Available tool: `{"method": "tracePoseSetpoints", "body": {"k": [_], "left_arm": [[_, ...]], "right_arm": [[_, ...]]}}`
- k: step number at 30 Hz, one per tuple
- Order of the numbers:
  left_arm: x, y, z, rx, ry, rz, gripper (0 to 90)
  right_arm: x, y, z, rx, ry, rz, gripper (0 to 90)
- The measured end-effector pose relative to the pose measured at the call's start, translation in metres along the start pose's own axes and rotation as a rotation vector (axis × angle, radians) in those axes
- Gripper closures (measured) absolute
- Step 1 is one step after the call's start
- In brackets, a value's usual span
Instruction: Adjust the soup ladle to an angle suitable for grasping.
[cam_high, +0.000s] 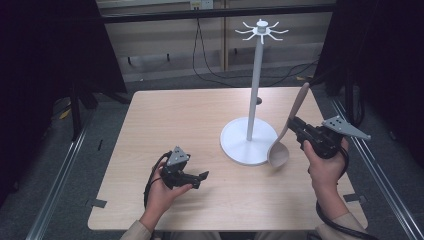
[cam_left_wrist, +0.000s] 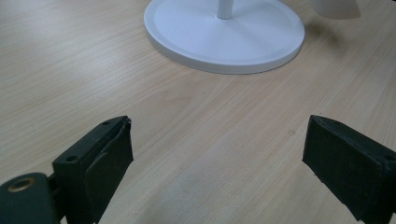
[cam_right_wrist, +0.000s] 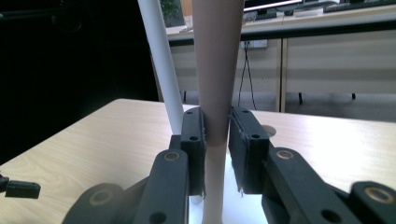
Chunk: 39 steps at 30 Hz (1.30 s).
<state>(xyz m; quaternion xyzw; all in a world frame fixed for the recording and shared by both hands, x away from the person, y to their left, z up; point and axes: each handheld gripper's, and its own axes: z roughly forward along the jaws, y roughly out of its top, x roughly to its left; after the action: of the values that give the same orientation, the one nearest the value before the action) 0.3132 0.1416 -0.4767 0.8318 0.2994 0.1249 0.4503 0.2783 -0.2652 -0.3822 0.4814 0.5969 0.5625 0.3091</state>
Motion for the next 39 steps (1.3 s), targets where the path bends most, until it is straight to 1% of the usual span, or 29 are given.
{"method": "tracePoseSetpoints", "body": {"k": [4,8,11,14,15,27,35,39], "left_arm": [[0.0,0.0,0.0,0.0,0.0,0.001,8.2],[0.0,0.0,-0.001,0.0,0.003,0.005,8.1],[0.0,0.0,-0.001,0.0,0.0,0.003,8.2],[0.0,0.0,0.0,0.0,0.0,0.003,8.2],[0.0,0.0,0.0,0.0,-0.001,0.003,8.2],[0.001,0.0,-0.001,-0.003,-0.001,-0.005,8.2],[0.001,0.0,-0.001,-0.004,-0.003,-0.007,8.2],[0.001,0.0,-0.001,-0.006,-0.003,-0.008,8.2]], "right_arm": [[0.003,0.005,0.0,-0.017,0.007,-0.011,76.7],[0.005,0.011,0.001,-0.031,0.02,-0.003,76.7],[0.007,0.015,0.001,-0.039,0.025,-0.014,76.7],[0.008,0.018,0.003,-0.037,0.025,-0.021,76.7],[0.009,0.021,0.004,-0.04,0.036,-0.019,76.7],[0.021,0.044,0.01,-0.056,0.062,-0.042,76.6],[0.024,0.053,0.013,-0.054,0.072,-0.04,76.6],[0.026,0.059,0.014,-0.056,0.079,-0.05,76.6]]}}
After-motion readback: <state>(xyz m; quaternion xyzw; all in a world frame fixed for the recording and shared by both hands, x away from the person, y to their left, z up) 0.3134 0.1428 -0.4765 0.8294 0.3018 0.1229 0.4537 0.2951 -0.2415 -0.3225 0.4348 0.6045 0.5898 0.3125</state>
